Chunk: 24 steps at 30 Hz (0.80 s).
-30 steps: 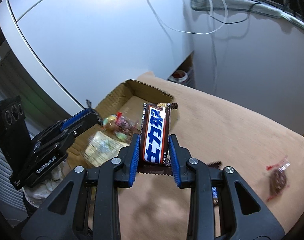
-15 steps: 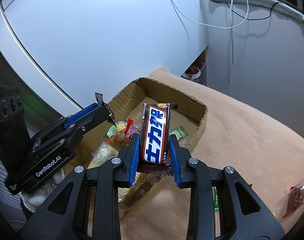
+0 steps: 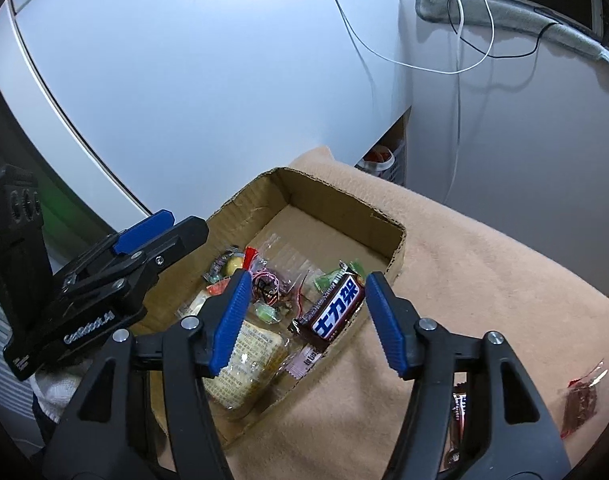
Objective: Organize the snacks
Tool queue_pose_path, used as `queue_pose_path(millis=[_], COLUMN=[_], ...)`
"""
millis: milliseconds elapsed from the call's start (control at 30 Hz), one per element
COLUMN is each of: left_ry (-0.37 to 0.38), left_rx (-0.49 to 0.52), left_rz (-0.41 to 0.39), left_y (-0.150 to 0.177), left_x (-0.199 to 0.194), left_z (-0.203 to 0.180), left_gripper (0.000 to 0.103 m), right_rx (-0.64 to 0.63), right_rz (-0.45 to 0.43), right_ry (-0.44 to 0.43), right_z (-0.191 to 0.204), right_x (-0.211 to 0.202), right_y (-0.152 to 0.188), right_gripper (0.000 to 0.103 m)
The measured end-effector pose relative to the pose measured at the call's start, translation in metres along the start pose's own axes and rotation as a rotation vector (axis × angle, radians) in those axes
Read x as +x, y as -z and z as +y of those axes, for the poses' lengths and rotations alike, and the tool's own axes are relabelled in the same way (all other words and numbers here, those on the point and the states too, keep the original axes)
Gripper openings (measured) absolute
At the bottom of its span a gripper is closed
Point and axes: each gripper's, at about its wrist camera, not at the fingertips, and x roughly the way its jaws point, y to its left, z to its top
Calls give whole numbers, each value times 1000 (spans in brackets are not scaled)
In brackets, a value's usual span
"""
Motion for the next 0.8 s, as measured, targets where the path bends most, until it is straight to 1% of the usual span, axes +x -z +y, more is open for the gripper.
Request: queue_pose_path(millis=[167,367,433,567,800], left_ry=[1,9,39,101,179], left_rx=[-21,19,25,21,112], left_rz=[2,5,4,-23,-14], left_y=[0,3,3,2,14], left_x=[0,-1,-4,-15,-25], left_z=[3,-8,-14,-27,-69], left_gripper=[68,68,68,68,68], right_rx=[-7,4,9,52,94], right_rz=[-5,-14,-25,-38,-55], right_ry=[14,27,47,61,141], right_z=[-2,-12,-17,-36,-69], right_x=[-7,-23,-32,-57,-93], right_y=[2,8,12,24,48], right_gripper=[62,62,62,62,62])
